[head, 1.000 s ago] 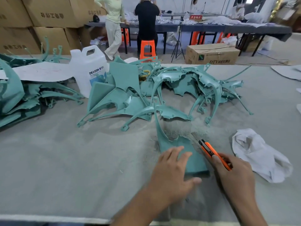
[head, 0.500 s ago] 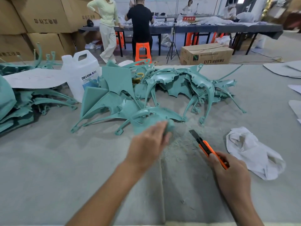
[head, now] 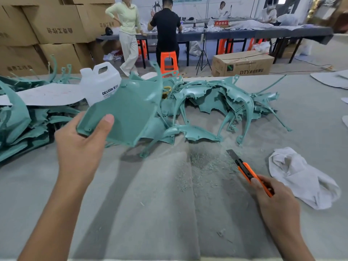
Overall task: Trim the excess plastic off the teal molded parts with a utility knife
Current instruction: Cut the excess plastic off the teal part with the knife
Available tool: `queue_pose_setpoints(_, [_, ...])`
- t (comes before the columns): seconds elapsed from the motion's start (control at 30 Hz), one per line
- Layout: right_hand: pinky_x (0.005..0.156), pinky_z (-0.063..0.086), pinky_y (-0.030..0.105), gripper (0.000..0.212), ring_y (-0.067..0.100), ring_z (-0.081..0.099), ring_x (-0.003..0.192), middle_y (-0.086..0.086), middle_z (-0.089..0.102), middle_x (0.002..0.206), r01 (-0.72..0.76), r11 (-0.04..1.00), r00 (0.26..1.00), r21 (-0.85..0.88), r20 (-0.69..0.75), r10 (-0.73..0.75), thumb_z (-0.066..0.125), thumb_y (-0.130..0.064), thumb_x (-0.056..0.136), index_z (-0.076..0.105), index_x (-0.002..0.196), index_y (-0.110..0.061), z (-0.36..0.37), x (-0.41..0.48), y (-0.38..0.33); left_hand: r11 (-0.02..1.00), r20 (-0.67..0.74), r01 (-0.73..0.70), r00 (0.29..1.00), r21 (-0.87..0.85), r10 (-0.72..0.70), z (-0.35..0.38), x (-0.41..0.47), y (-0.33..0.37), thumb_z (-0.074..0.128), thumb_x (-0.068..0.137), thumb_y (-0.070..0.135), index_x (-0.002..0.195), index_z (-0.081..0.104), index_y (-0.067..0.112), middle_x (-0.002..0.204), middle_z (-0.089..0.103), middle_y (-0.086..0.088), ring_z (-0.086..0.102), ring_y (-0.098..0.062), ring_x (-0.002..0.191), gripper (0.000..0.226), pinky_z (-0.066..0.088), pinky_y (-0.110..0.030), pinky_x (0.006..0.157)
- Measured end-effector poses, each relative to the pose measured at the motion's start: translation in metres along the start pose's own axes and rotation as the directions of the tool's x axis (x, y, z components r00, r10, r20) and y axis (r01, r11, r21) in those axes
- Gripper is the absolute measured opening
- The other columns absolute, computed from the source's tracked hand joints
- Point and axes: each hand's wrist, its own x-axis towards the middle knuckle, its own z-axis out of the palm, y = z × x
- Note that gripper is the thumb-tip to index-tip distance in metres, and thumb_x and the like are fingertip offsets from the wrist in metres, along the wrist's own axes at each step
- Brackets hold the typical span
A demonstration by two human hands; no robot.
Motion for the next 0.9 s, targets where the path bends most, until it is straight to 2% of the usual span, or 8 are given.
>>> queue_pose_setpoints(0.13, [0.074,0.045,0.039,0.017,0.025,0.058,0.086,-0.003,0.066,0.086,0.001,1.0,1.0,0.013,-0.003,-0.001,0.066,-0.036,0.092,0.074,0.105,-0.026,0.0,0.0,0.001,0.999,0.191,0.027,0.981,0.044,-0.035,-0.018,-0.014,0.014,0.078,0.079,0.042,0.095,0.074,0.045,0.092,0.076,0.017,0.067,-0.004,0.079,0.017,0.055,-0.018,0.072])
queue_pose_setpoints(0.2, [0.075,0.045,0.039,0.018,0.025,0.058,0.088,-0.002,0.067,0.089,-0.007,1.0,1.0,0.014,-0.002,0.007,0.067,-0.035,0.092,0.074,0.106,-0.026,0.0,0.0,0.001,0.992,0.321,0.047,0.944,0.116,-0.083,-0.025,-0.018,0.014,0.079,0.078,0.04,0.095,0.074,0.045,0.091,0.076,0.015,0.068,-0.001,0.076,0.018,0.054,-0.015,0.068])
queue_pose_setpoints(0.27, [0.076,0.045,0.039,0.018,0.025,0.058,0.089,-0.001,0.067,0.09,-0.015,1.0,1.0,0.008,-0.005,0.015,0.067,-0.035,0.092,0.074,0.106,-0.026,0.0,0.0,0.001,0.982,0.418,0.069,0.898,0.176,-0.138,-0.029,-0.024,0.012,0.08,0.08,0.039,0.097,0.073,0.042,0.091,0.076,0.013,0.07,-0.002,0.077,0.018,0.054,-0.017,0.067])
queue_pose_setpoints(0.47, [0.076,0.046,0.038,0.019,0.022,0.059,0.089,-0.005,0.067,0.09,-0.026,1.0,1.0,0.005,0.0,0.026,0.066,-0.04,0.091,0.073,0.106,-0.028,0.001,0.0,0.002,0.973,0.525,0.158,0.821,0.168,-0.224,-0.013,-0.024,-0.009,0.079,0.082,0.038,0.102,0.073,0.039,0.097,0.077,0.008,0.073,-0.011,0.089,0.021,0.058,-0.031,0.074])
queue_pose_setpoints(0.53, [0.076,0.046,0.038,0.02,0.021,0.059,0.088,-0.005,0.067,0.09,-0.035,0.999,0.999,0.008,0.005,0.035,0.065,-0.041,0.092,0.072,0.106,-0.029,0.002,0.0,0.002,0.974,0.504,0.152,0.836,0.168,-0.218,0.003,-0.018,-0.019,0.074,0.081,0.041,0.102,0.073,0.036,0.097,0.077,0.009,0.072,-0.009,0.089,0.022,0.056,-0.028,0.075])
queue_pose_setpoints(0.73, [0.074,0.046,0.038,0.02,0.02,0.058,0.087,-0.007,0.066,0.089,-0.041,0.999,0.999,0.014,0.005,0.041,0.065,-0.041,0.091,0.073,0.106,-0.03,0.001,0.0,0.001,0.982,0.339,0.094,0.93,0.164,-0.145,0.082,0.008,-0.034,0.07,0.086,0.034,0.098,0.07,0.023,0.085,0.075,0.008,0.07,-0.014,0.077,0.017,0.056,-0.038,0.072])
queue_pose_setpoints(0.83, [0.074,0.046,0.038,0.02,0.02,0.058,0.087,-0.007,0.066,0.089,-0.056,0.998,0.998,0.005,0.02,0.056,0.065,-0.041,0.092,0.073,0.106,-0.03,0.0,0.0,0.0,0.977,0.251,0.113,0.955,0.18,-0.157,0.112,0.019,-0.03,0.069,0.092,0.03,0.109,0.069,0.017,0.097,0.074,0.007,0.069,-0.014,0.089,0.022,0.056,-0.042,0.085])
queue_pose_setpoints(0.9, [0.073,0.045,0.037,0.018,0.019,0.058,0.087,-0.009,0.066,0.089,-0.064,0.998,0.998,0.009,0.028,0.064,0.065,-0.042,0.092,0.073,0.105,-0.031,0.0,-0.001,0.0,0.967,0.263,0.137,0.945,0.216,-0.193,0.117,0.023,-0.026,0.07,0.091,0.03,0.111,0.07,0.017,0.098,0.074,0.008,0.069,-0.014,0.09,0.024,0.056,-0.041,0.086])
